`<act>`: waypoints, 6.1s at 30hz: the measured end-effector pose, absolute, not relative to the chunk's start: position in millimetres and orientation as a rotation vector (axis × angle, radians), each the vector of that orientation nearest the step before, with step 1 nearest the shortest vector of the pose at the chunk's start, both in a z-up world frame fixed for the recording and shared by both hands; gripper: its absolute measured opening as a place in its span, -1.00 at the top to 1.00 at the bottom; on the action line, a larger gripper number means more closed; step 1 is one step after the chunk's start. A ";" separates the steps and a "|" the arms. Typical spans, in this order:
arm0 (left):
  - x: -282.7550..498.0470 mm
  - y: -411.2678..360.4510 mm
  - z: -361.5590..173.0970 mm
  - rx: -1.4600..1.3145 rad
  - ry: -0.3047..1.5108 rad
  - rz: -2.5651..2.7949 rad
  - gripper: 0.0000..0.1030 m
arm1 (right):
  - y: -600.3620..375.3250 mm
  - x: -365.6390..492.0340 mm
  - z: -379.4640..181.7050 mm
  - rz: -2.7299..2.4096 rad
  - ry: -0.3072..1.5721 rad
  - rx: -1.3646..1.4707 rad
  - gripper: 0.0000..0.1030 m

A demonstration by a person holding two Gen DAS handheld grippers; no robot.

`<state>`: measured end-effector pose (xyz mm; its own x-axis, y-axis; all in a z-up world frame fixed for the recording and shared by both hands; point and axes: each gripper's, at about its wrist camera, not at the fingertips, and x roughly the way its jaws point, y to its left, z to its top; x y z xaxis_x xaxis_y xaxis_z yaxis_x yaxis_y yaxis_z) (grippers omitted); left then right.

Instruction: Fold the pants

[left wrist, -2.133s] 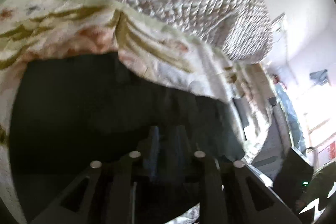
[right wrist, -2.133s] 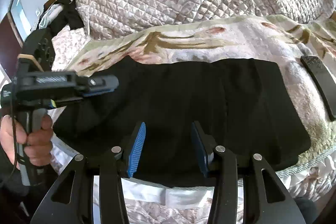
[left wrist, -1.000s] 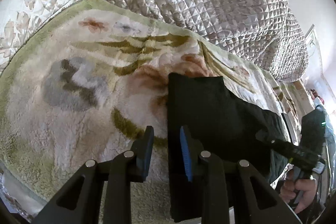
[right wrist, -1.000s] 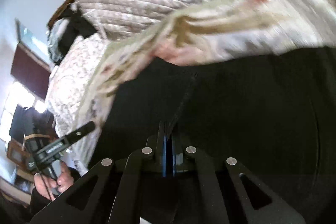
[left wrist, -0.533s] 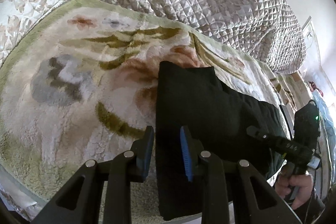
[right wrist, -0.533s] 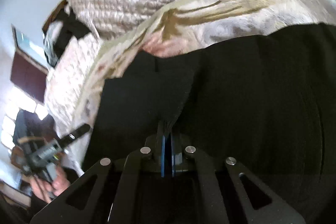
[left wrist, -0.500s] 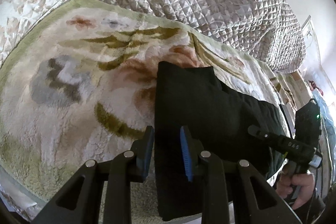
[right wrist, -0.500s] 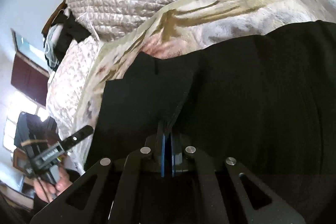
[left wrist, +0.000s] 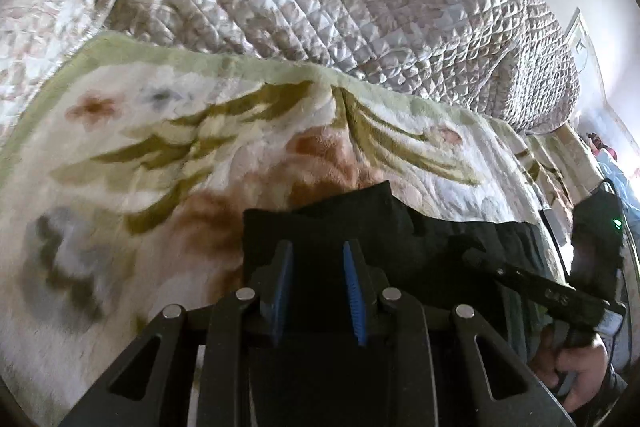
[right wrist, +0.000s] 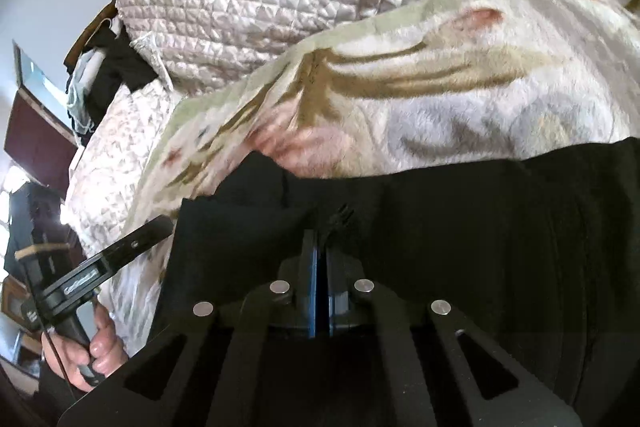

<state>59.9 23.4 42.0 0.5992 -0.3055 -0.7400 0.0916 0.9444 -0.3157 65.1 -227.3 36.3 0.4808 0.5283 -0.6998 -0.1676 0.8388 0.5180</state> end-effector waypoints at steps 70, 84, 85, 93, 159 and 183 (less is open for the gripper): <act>-30.7 -17.6 31.6 -0.044 0.941 -0.115 0.40 | -278.4 -45.2 42.3 0.270 0.869 0.180 0.60; -39.9 -43.6 28.8 -0.019 0.931 -0.189 0.21 | -371.7 -58.0 53.5 -0.009 0.822 0.299 0.04; -41.5 -44.1 28.8 -0.023 0.931 -0.194 0.20 | -377.1 -62.6 54.7 -0.013 0.817 0.327 0.04; -44.5 -46.4 27.9 -0.021 0.931 -0.194 0.17 | -391.2 -88.3 34.7 0.027 0.885 0.568 -0.08; -70.4 92.6 37.8 -0.300 0.875 0.049 0.15 | -79.3 -30.3 47.8 0.753 0.972 0.057 0.51; -42.3 40.4 71.6 -0.191 0.839 -0.042 0.15 | -164.0 -32.2 50.9 0.683 0.941 0.239 0.49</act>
